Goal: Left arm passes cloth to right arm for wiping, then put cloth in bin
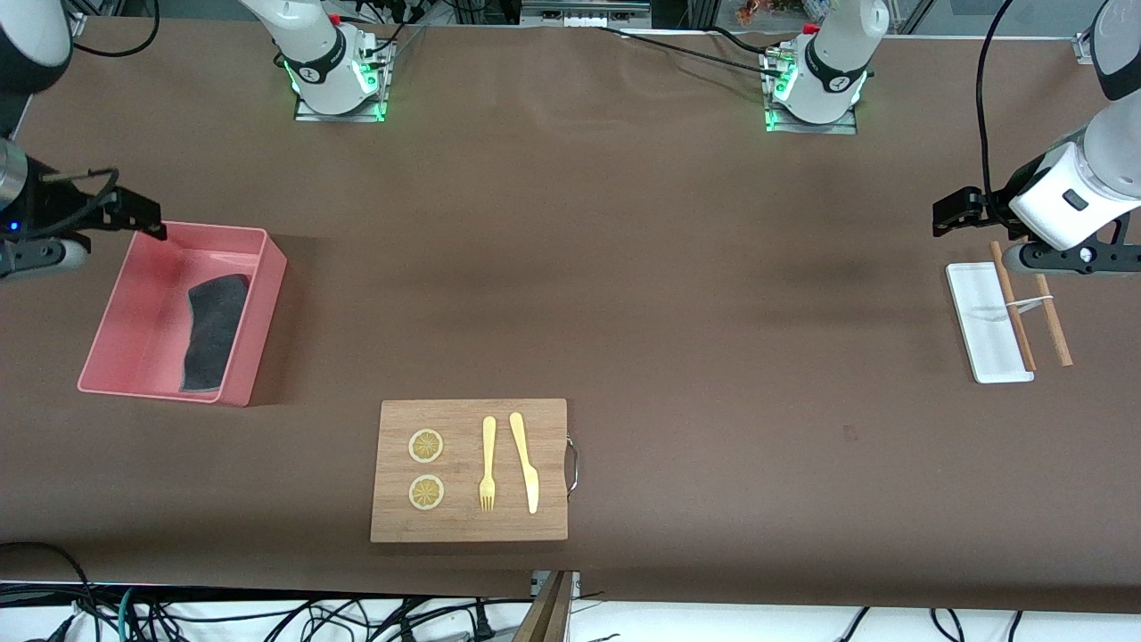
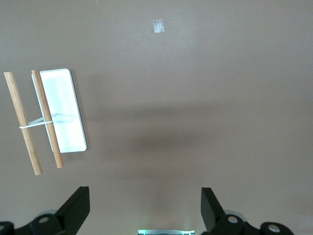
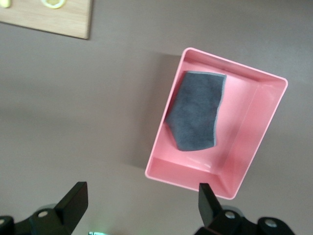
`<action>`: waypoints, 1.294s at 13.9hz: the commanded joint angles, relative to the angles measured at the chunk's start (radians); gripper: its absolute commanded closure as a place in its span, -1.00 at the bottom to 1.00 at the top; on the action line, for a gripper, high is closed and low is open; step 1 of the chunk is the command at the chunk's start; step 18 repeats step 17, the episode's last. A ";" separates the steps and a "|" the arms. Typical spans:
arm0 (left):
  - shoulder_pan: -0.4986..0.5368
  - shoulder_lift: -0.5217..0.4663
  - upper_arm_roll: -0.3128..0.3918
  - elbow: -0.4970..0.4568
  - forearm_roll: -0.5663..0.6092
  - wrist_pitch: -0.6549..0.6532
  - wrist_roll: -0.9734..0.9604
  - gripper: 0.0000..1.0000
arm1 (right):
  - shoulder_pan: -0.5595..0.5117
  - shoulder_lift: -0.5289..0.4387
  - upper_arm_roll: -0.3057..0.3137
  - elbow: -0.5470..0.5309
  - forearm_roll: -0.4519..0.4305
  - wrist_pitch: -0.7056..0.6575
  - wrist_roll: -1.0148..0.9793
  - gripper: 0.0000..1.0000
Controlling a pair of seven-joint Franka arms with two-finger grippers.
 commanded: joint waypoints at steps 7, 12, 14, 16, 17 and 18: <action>0.005 0.011 -0.004 0.028 0.008 -0.024 0.024 -1.00 | -0.006 -0.093 0.047 0.009 0.006 -0.069 0.209 -1.00; 0.005 0.011 -0.004 0.028 0.008 -0.024 0.022 -1.00 | -0.003 -0.094 0.050 0.007 0.003 -0.072 0.209 -1.00; 0.005 0.011 -0.004 0.028 0.009 -0.024 0.022 -1.00 | -0.001 -0.084 0.052 0.026 0.002 -0.074 0.218 -1.00; 0.005 0.011 -0.004 0.028 0.008 -0.024 0.022 -1.00 | 0.000 -0.069 0.053 0.041 -0.004 -0.077 0.214 -1.00; 0.005 0.011 -0.004 0.027 0.008 -0.026 0.022 -1.00 | 0.000 -0.064 0.053 0.044 -0.002 -0.081 0.212 -1.00; 0.005 0.011 -0.004 0.027 0.008 -0.026 0.022 -1.00 | 0.000 -0.064 0.053 0.044 -0.002 -0.081 0.212 -1.00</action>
